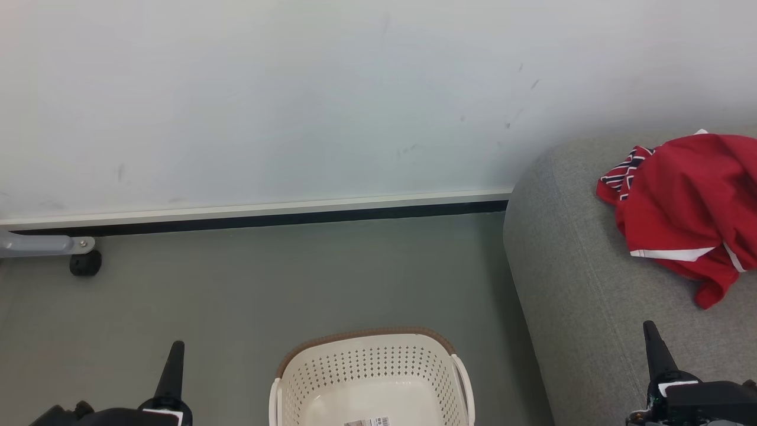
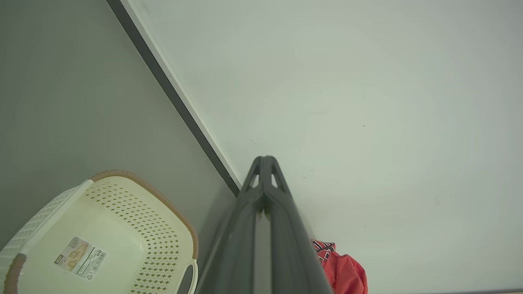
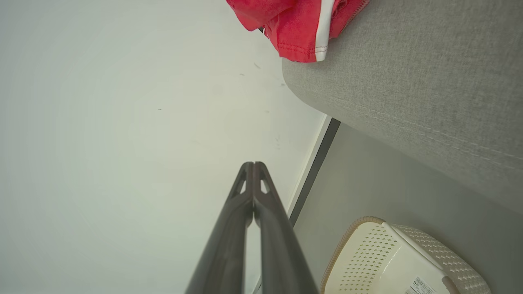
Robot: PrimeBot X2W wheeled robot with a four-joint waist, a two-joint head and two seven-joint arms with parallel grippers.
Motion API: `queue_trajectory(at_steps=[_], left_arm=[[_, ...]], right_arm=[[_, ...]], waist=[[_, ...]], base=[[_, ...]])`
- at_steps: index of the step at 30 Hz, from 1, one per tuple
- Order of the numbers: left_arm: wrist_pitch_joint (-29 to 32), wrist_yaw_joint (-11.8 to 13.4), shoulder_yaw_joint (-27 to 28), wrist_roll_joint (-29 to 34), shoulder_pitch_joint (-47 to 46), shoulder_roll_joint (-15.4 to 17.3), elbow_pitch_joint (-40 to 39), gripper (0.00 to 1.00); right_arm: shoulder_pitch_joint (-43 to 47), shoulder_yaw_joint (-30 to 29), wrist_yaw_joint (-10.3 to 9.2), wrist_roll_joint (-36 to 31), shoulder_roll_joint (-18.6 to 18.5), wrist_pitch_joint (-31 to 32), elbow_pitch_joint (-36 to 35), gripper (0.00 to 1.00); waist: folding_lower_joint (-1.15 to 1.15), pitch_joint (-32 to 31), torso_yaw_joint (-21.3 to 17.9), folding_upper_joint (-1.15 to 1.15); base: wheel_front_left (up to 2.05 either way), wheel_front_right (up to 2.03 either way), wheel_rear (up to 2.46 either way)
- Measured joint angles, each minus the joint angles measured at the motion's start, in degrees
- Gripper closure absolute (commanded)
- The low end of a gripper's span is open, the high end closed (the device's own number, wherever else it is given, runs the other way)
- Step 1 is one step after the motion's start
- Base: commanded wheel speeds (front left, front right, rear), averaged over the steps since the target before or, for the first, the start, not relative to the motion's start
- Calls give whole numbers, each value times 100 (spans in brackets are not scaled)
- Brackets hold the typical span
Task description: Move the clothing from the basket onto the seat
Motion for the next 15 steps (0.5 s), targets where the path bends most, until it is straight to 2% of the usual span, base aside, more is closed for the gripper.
queue_trajectory(at_steps=[15], left_arm=[[271,-212,198,-1017,-222,-67,135,100]], right_arm=[[-40,-353,213,1016,134,280,80,100]], waist=[[0,6,20,0]], base=[[0,0,0]])
